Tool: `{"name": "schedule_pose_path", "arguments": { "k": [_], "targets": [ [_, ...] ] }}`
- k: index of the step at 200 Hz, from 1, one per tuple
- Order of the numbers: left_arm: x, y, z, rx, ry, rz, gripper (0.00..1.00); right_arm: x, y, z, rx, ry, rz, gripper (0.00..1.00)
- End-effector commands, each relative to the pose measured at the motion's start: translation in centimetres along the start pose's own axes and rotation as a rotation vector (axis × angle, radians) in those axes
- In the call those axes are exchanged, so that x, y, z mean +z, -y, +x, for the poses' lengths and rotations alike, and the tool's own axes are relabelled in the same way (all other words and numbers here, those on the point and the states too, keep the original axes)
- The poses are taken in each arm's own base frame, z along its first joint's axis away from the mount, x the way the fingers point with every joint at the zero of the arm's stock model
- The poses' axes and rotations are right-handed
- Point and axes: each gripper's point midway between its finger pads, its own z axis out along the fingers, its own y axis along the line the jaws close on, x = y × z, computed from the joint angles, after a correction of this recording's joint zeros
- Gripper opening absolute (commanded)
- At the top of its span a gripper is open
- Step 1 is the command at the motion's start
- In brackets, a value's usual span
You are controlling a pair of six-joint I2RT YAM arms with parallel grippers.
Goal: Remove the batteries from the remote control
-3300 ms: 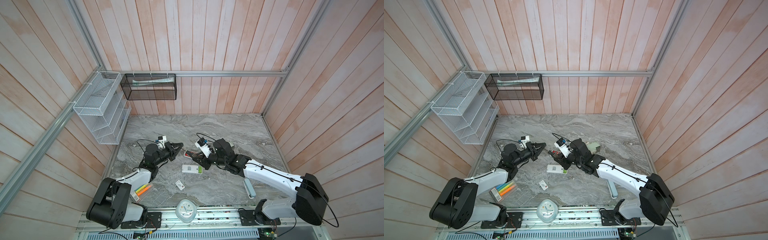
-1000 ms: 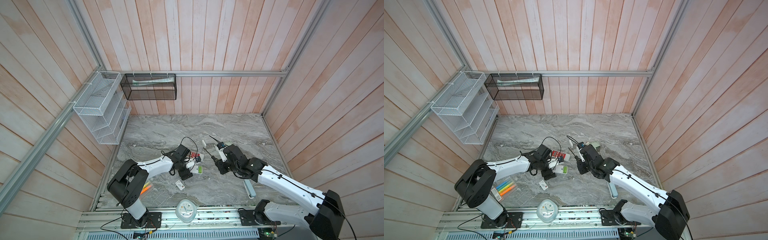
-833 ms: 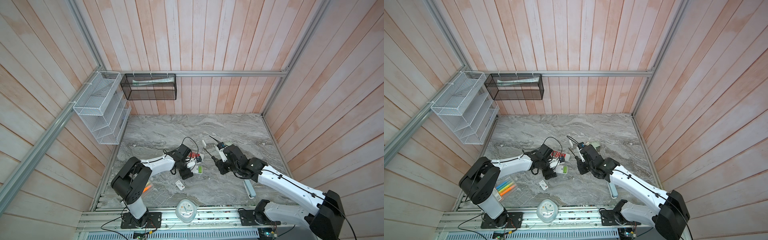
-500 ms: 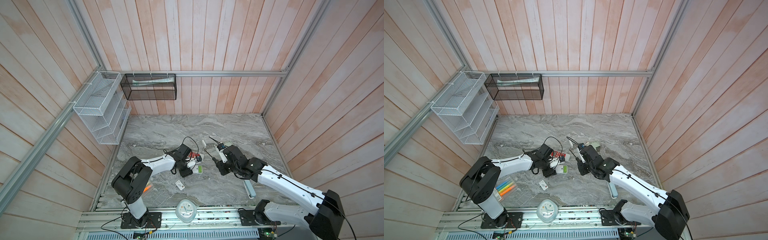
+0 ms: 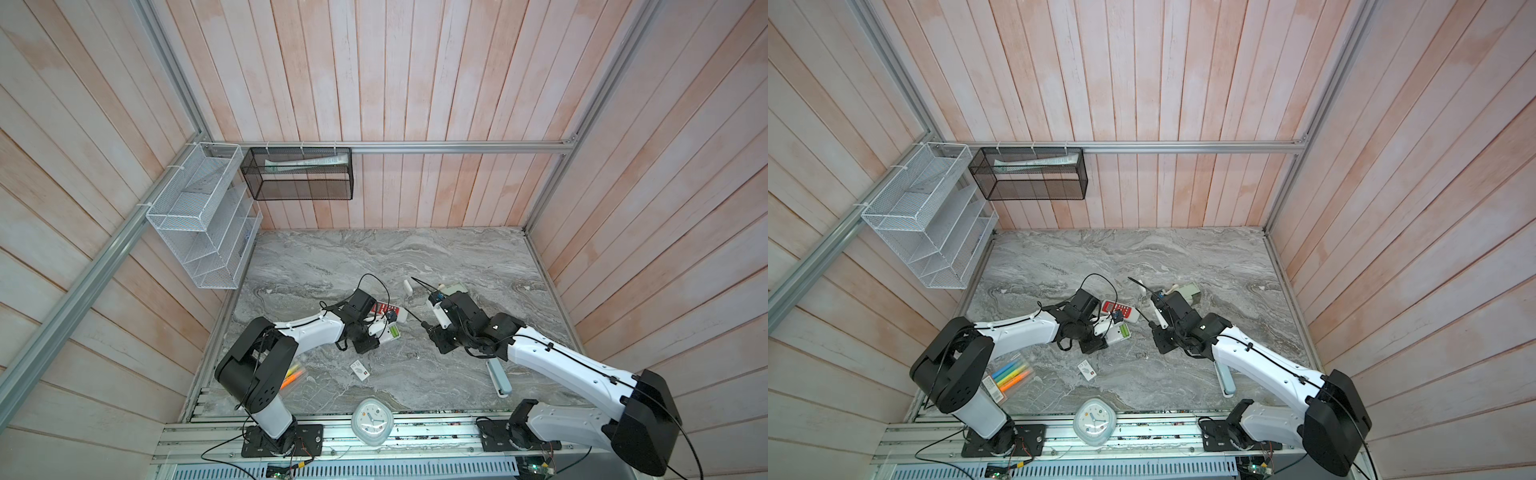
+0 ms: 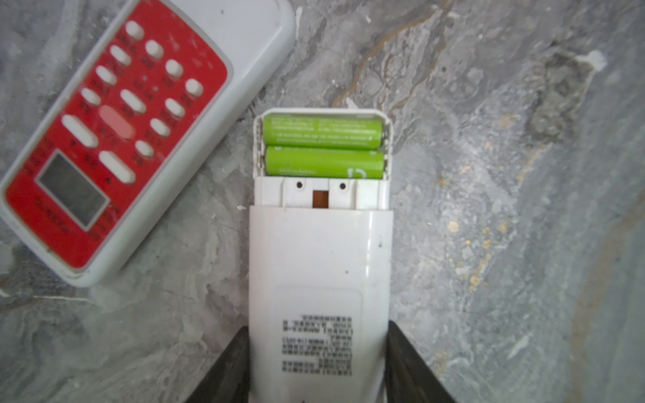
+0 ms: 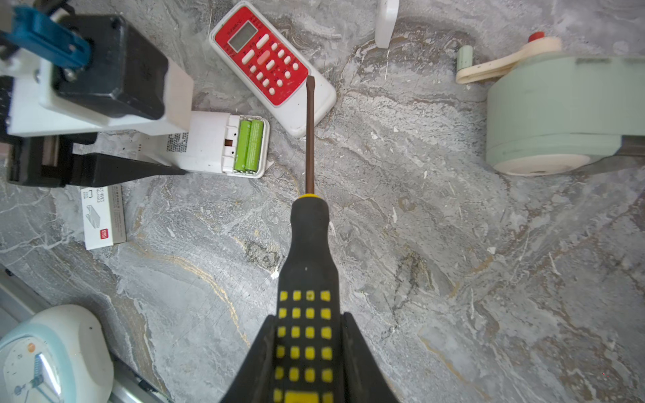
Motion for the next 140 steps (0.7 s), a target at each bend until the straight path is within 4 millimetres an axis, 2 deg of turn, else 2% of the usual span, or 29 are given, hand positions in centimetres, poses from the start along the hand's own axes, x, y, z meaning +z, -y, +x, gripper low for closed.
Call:
{"name": "schedule_pose_path", "arguments": {
  "k": [1,49,140],
  "targets": [
    [-0.1,-0.1,2.2,-0.036,-0.052,0.003,0.55,-0.4,-1.9,-0.1,-0.031,-0.012,-0.051,0.0],
    [-0.7,-0.6,2.8,-0.016,-0.065,0.021,0.57,-0.4,-4.1,0.6,-0.085,-0.005,-0.046,0.0],
    [-0.5,-1.1,3.0,-0.006,-0.059,0.025,0.57,0.0,-5.1,3.0,-0.147,-0.052,0.054,0.0]
  ]
}}
